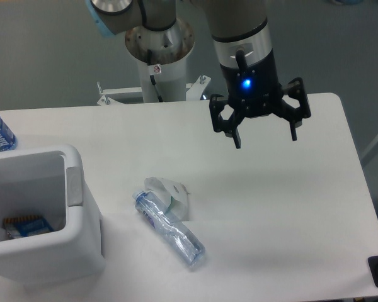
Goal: Place the trash in the trash can
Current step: 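Move the open gripper over the crumpled white tissue and lower it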
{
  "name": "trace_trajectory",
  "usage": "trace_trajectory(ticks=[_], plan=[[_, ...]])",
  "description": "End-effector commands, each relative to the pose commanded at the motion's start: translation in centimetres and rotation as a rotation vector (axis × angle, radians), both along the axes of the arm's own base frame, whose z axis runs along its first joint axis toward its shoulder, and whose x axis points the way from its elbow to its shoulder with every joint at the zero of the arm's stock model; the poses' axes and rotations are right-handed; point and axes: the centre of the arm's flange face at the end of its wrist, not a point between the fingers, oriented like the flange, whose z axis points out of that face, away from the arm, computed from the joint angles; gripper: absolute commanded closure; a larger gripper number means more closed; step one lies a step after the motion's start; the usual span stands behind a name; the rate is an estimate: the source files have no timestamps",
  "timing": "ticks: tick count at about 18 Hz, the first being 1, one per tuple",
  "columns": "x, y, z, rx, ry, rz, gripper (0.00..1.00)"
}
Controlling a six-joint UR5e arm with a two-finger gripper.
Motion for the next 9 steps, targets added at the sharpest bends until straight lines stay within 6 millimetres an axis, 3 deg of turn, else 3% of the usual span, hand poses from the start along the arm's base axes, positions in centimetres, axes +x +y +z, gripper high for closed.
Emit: trace_trajectory(ticks=[4, 9], plan=[[0.4, 0.0, -0.6, 0.000, -0.010, 0.009, 0.00], [2.3, -0.2, -4.0, -0.027, -0.071, 0.006, 0.00]])
